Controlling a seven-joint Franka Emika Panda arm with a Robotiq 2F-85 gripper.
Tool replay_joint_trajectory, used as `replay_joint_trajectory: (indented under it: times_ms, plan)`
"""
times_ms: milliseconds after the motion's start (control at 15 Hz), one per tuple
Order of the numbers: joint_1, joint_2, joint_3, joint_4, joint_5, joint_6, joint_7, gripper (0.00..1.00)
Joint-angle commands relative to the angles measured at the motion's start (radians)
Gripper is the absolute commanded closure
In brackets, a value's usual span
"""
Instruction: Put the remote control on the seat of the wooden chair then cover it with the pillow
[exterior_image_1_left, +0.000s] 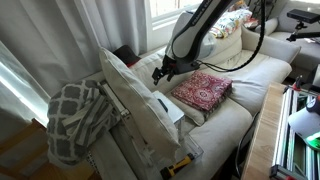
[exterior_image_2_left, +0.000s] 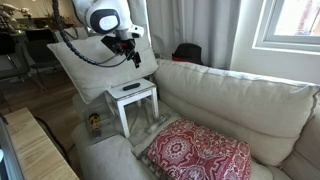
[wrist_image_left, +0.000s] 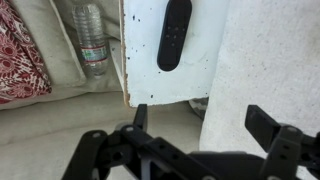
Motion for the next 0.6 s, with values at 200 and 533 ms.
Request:
replay_joint_trajectory:
  times_ms: [200,533]
  plan:
    - [-0.173,-0.128,0.24,-0.049,0.065,-0.07,-0.148,0.0]
    - [-0.35,-0.291,0.501,-0.024,0.281,-0.325,-0.32,0.0]
